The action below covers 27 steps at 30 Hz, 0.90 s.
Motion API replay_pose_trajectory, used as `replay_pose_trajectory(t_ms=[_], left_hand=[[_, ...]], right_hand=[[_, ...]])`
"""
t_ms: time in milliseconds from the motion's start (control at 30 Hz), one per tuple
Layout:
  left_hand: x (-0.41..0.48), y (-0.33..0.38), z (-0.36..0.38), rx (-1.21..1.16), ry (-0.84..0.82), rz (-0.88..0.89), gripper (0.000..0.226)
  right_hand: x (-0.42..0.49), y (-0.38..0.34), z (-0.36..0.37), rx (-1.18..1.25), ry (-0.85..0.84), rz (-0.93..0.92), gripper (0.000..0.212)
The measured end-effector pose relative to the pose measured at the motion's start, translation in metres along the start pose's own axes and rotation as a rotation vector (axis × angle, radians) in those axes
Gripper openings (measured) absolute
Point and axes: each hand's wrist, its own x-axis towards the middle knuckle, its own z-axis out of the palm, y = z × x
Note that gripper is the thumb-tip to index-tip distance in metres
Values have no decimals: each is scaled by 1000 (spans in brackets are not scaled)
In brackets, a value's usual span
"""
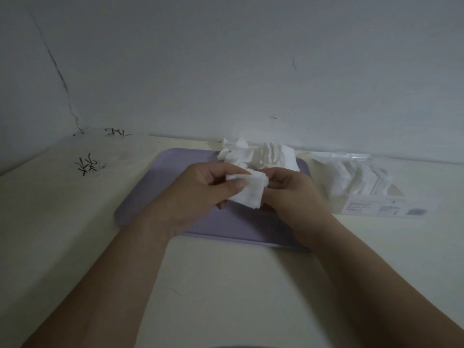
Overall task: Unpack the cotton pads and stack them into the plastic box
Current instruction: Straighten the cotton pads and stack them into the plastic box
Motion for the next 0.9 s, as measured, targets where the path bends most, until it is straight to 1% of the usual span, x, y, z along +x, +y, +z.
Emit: replay_pose_trajectory(t_ms=[67, 133, 233, 400, 500, 600, 633, 700, 767, 800, 833, 867, 900], left_hand=[[2, -5, 2, 64, 10, 0, 19], [3, -6, 3, 12, 75, -10, 11], [3, -7, 3, -7, 138, -16, 9], [4, -9, 3, 21, 195, -29, 13], [4, -10, 5, 20, 211, -21, 12], [6, -11, 8, -4, 253, -10, 13], [6, -11, 9, -15, 264, -11, 14], [7, -10, 11, -9, 285, -15, 13], [10, -12, 11, 34, 351, 7, 12], [13, -15, 8, 96, 422, 20, 12], [16, -18, 4, 204, 489, 38, 13], [17, -20, 1, 345, 507, 52, 17], [19, -21, -2, 467, 466, 62, 27]], right_hand=[[-1, 0, -2, 29, -37, 4, 23], [-1, 0, -3, 46, -50, 1, 22], [0, 3, -3, 73, -68, -5, 22], [2, 4, -1, 105, -91, -28, 31], [2, 2, -2, 116, -115, -12, 36], [2, 0, -3, 153, -189, 5, 42], [1, 0, -2, 140, -192, -7, 42], [0, 2, 0, 94, -127, -45, 37], [0, 4, 1, 70, -22, -64, 30], [1, 4, 0, 66, 16, -69, 31], [2, 5, -2, 63, 41, -70, 33], [2, 5, -3, 54, 55, -69, 34], [3, 5, -5, 37, 61, -71, 33]])
